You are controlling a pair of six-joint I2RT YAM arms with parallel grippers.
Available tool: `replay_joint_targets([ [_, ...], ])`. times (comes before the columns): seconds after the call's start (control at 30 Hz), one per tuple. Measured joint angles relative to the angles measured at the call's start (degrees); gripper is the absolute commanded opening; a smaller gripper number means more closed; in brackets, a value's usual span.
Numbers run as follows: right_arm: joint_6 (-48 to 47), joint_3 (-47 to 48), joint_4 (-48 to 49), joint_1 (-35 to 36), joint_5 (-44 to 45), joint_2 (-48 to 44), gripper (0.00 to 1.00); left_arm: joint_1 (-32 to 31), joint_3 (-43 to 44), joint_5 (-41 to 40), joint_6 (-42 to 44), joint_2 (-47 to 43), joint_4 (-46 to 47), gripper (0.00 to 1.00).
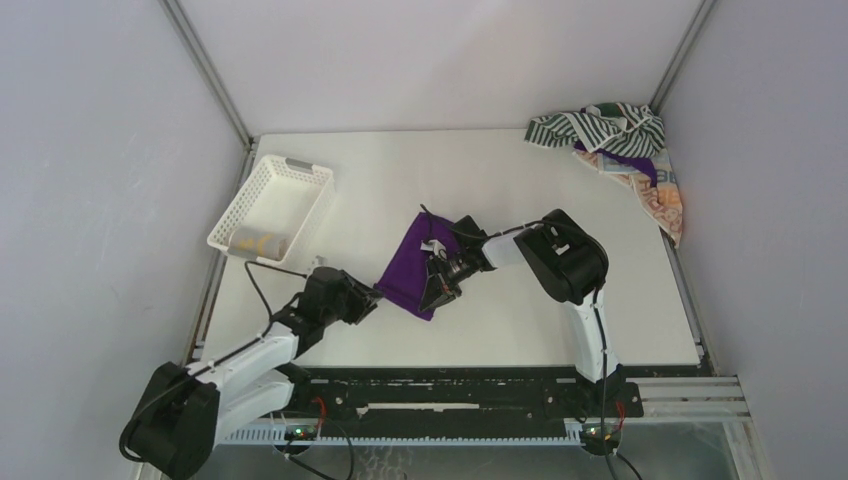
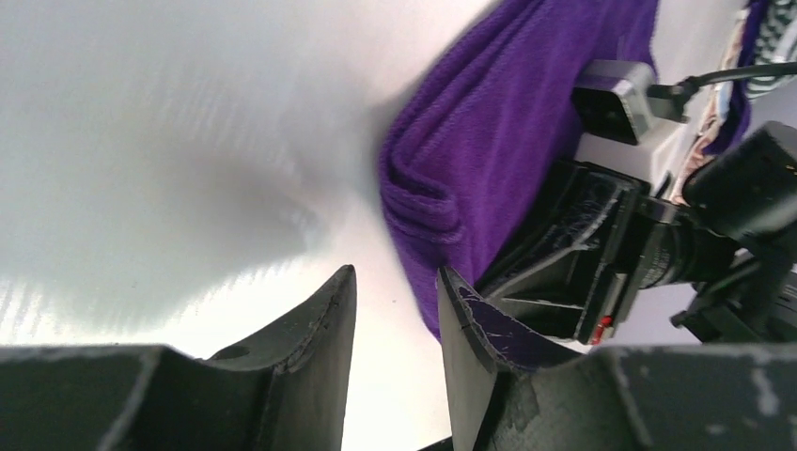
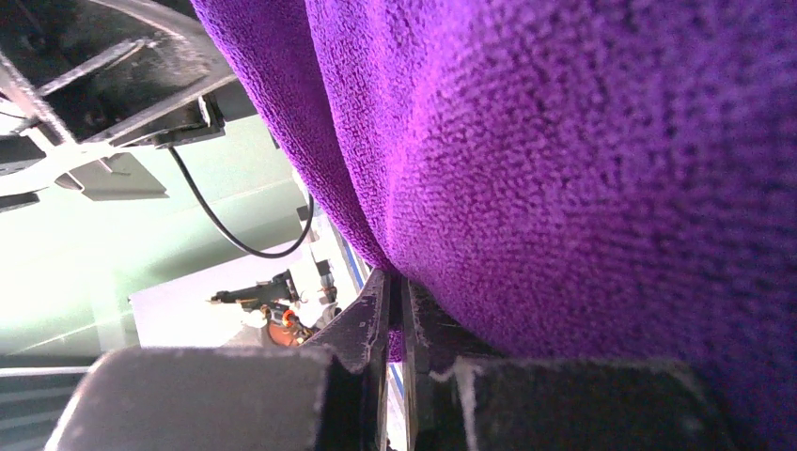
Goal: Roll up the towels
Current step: Roll the towel at the center of the board.
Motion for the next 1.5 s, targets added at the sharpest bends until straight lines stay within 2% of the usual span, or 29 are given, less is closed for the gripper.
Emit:
replay_joint_targets([
  [0.17,0.0,0.0,0.0,0.02,0.0,0.0,0.02,0.0,0.0,0.72,0.04,4.37,1.2,0.42],
  [0.3,0.0,0.0,-0.02,0.04,0.0,0.0,0.02,0.0,0.07,1.11,0.09,5.46,2.58,0.45],
  [0.7,0.0,0.13,-0.26,0.04,0.07,0.0,0.03,0.0,1.14,1.81,0.07,10.38,6.05,0.47],
  [0.9,-0.02,0.57,-1.22,0.31,0.42,0.0,0.03,0.0,1.18,2.69,0.04,9.92,7.61,0.5],
  [1.07,-0.02,0.63,-1.44,0.35,0.5,0.0,0.03,0.0,1.18,2.69,0.07,8.17,8.07,0.49],
  [1.27,-0.04,1.05,-2.23,0.44,0.81,0.0,0.03,0.0,1.18,2.89,0.02,11.8,8.15,0.46],
  [1.37,-0.09,1.09,-2.38,0.46,0.85,0.0,0.06,0.0,1.81,3.04,0.07,12.85,7.96,0.44],
  [1.5,-0.28,1.46,-3.43,0.76,1.49,-0.15,0.14,0.0,4.37,2.84,0.15,15.1,5.6,0.47],
])
